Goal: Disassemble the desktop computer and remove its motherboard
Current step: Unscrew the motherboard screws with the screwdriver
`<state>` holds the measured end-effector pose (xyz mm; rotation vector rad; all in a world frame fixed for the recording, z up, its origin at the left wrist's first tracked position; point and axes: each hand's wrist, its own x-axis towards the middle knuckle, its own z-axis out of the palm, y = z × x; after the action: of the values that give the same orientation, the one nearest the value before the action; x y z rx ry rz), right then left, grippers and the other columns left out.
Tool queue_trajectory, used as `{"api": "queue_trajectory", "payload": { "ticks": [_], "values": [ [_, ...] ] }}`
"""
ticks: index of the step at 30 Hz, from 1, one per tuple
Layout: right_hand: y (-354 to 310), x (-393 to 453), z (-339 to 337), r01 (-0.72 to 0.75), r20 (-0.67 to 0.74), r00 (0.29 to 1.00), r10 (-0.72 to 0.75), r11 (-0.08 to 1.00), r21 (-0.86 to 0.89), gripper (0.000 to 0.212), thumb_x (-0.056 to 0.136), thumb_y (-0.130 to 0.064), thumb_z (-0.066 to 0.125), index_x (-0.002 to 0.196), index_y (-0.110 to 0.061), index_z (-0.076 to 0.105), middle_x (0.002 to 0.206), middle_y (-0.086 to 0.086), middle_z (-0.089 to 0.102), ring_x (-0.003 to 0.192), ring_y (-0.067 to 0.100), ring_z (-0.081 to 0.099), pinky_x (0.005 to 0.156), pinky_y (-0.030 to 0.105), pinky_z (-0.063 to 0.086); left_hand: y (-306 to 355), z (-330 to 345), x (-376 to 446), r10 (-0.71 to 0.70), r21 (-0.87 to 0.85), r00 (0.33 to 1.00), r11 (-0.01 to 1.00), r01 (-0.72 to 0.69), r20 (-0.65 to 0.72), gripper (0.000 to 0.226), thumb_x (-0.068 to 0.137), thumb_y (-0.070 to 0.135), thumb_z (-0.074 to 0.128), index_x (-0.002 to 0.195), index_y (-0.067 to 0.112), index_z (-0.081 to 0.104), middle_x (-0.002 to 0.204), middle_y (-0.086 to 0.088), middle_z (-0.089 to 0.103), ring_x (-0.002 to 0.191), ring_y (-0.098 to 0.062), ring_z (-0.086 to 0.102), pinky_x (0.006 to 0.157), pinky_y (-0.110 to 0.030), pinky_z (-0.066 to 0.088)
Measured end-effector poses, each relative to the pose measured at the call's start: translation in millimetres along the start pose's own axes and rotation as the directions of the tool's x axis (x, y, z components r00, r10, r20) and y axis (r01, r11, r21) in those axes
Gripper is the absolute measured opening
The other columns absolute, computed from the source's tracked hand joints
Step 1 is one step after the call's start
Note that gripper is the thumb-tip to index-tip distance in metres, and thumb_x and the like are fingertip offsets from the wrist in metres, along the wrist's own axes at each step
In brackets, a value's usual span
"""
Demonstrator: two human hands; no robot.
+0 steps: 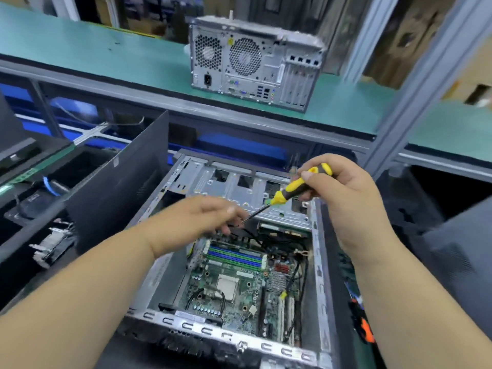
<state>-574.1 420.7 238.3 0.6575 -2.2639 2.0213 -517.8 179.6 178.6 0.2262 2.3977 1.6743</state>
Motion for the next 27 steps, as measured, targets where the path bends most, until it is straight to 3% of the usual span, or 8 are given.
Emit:
{"api": "queue_trajectory", "payload": {
  "ticks": [4,6,9,14,17,21,24,27],
  "values": [
    [-2,-19,-18,-0.003,-0.075,0.997,0.001,1.0,-0.02,0.01,0.083,-0.019,0.062,0.084,-0.01,0.067,0.085,0.02,0.066,0.066,0.017,0.064,0.063,0.024,0.052,10,26,6,0.045,0.064,0.998,0.997,-0.042,-0.044,0.02,0.075,0.033,0.078,0.094,0.034,0.074,0.093,0.006,0.073,0.088,-0.008,0.069,0.081,-0.019,0.054],
    [-2,-30,-26,0.001,-0.102,0.995,-0.002,1.0,-0.012,0.008,0.083,-0.019,0.062,0.081,-0.013,0.067,0.084,0.02,0.066,0.068,0.018,0.066,0.062,0.022,0.051,14,38,10,0.06,0.093,0.995,0.994,-0.053,-0.073,0.012,0.078,0.024,0.078,0.086,0.032,0.074,0.081,0.003,0.071,0.074,-0.007,0.066,0.073,-0.022,0.054],
    [-3,-47,-43,0.011,-0.146,0.989,-0.013,1.0,-0.016,0.007,0.083,-0.021,0.063,0.081,-0.017,0.067,0.083,0.018,0.068,0.07,0.019,0.067,0.064,0.023,0.051,21,57,17,0.05,0.036,0.994,0.998,-0.047,-0.1,0.008,0.08,0.015,0.077,0.08,0.023,0.074,0.068,0.004,0.069,0.062,-0.003,0.064,0.061,-0.014,0.049],
    [-2,-80,-84,0.034,-0.378,0.923,-0.07,0.994,-0.102,0.006,0.086,-0.02,0.061,0.083,-0.019,0.066,0.075,-0.002,0.067,0.069,0.015,0.066,0.064,0.022,0.051,41,109,25,0.033,0.068,0.999,0.997,-0.03,-0.039,0.011,0.088,0.005,0.067,0.09,0.015,0.072,0.075,-0.004,0.074,0.068,-0.012,0.069,0.067,-0.019,0.056],
    [1,-101,-115,0.01,-0.553,0.828,-0.092,0.989,-0.149,0.006,0.088,-0.022,0.06,0.087,-0.02,0.066,0.076,-0.009,0.066,0.069,0.01,0.066,0.066,0.019,0.052,58,155,27,0.082,0.132,0.995,0.987,-0.089,0.055,0.017,0.091,0.007,0.061,0.092,0.021,0.07,0.078,0.005,0.074,0.069,-0.007,0.068,0.067,-0.016,0.053],
    [14,-125,-155,-0.083,-0.654,0.756,-0.014,0.99,-0.118,0.005,0.088,-0.028,0.06,0.086,-0.025,0.065,0.076,-0.01,0.067,0.07,0.008,0.066,0.075,0.032,0.053,72,228,37,0.132,0.38,0.971,0.902,-0.202,0.201,0.011,0.092,0.025,0.06,0.093,0.032,0.068,0.077,0.018,0.071,0.072,0.001,0.065,0.074,-0.028,0.055],
    [23,-138,-178,-0.11,-0.673,0.74,0.015,0.989,-0.098,0.005,0.088,-0.028,0.06,0.084,-0.028,0.064,0.074,-0.012,0.068,0.071,0.007,0.066,0.074,0.031,0.052,70,280,48,0.125,0.481,0.974,0.853,-0.204,0.191,0.01,0.091,0.033,0.057,0.096,0.036,0.065,0.081,0.019,0.069,0.081,-0.002,0.064,0.078,-0.033,0.054],
    [32,-146,-197,-0.126,-0.656,0.754,0.039,0.988,-0.086,0.006,0.089,-0.029,0.06,0.085,-0.028,0.064,0.075,-0.012,0.068,0.074,0.007,0.067,0.07,0.029,0.053,63,314,58,0.087,0.404,0.988,0.905,-0.131,0.127,0.024,0.089,0.027,0.06,0.111,0.038,0.062,0.086,0.021,0.067,0.083,0.001,0.062,0.082,-0.033,0.053]
  ]
}}
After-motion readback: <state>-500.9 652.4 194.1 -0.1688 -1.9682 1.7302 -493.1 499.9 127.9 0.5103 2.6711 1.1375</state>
